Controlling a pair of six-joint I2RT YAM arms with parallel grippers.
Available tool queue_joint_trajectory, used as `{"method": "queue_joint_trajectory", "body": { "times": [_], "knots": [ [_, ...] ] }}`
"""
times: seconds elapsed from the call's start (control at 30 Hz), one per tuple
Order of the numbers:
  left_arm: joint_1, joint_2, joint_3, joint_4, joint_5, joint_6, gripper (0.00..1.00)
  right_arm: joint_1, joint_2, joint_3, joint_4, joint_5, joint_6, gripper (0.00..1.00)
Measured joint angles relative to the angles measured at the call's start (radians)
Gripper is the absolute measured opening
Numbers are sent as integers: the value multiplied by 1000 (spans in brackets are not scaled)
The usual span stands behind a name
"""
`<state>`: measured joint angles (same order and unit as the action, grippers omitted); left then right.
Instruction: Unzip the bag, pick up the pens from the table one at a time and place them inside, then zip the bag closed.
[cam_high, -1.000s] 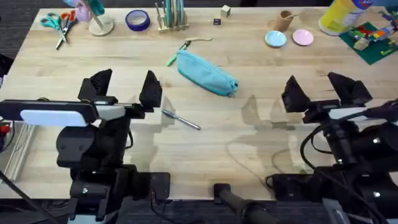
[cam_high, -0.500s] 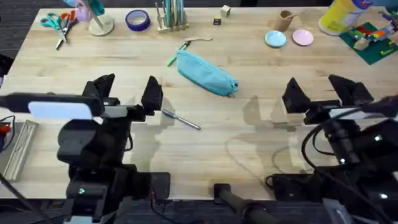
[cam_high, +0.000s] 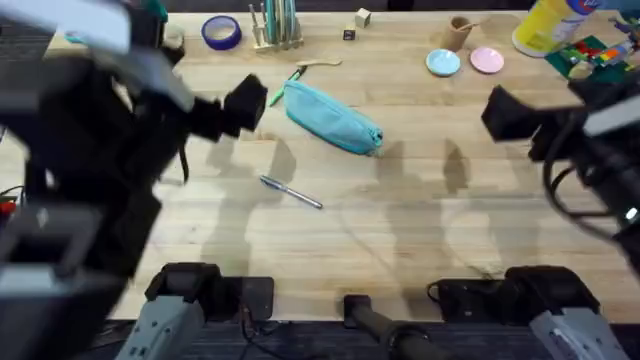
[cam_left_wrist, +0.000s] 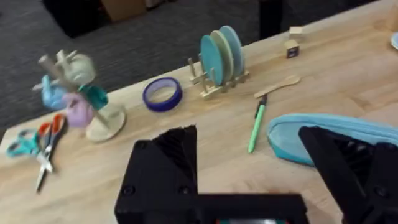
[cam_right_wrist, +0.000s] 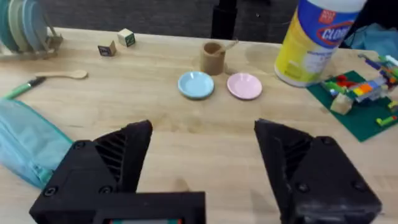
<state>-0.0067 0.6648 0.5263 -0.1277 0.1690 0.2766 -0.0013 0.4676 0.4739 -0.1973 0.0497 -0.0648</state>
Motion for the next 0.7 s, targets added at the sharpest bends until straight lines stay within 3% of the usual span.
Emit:
{"method": "queue_joint_trajectory", "body": {
  "times": [0.17, 0.37, 0.53, 0.7],
  "knots": [
    [0, 231, 194, -1, 114, 93, 991, 0, 194, 177, -27, -52, -3, 996],
    [0, 427, 426, -18, 232, 143, 991, 0, 379, 385, -134, -103, -3, 996],
    [0, 538, 591, -200, 337, 256, 991, 0, 502, 523, -202, -156, -3, 996],
    [0, 606, 649, -389, 423, 471, 992, 0, 559, 560, -210, -226, -3, 996]
  ]
}}
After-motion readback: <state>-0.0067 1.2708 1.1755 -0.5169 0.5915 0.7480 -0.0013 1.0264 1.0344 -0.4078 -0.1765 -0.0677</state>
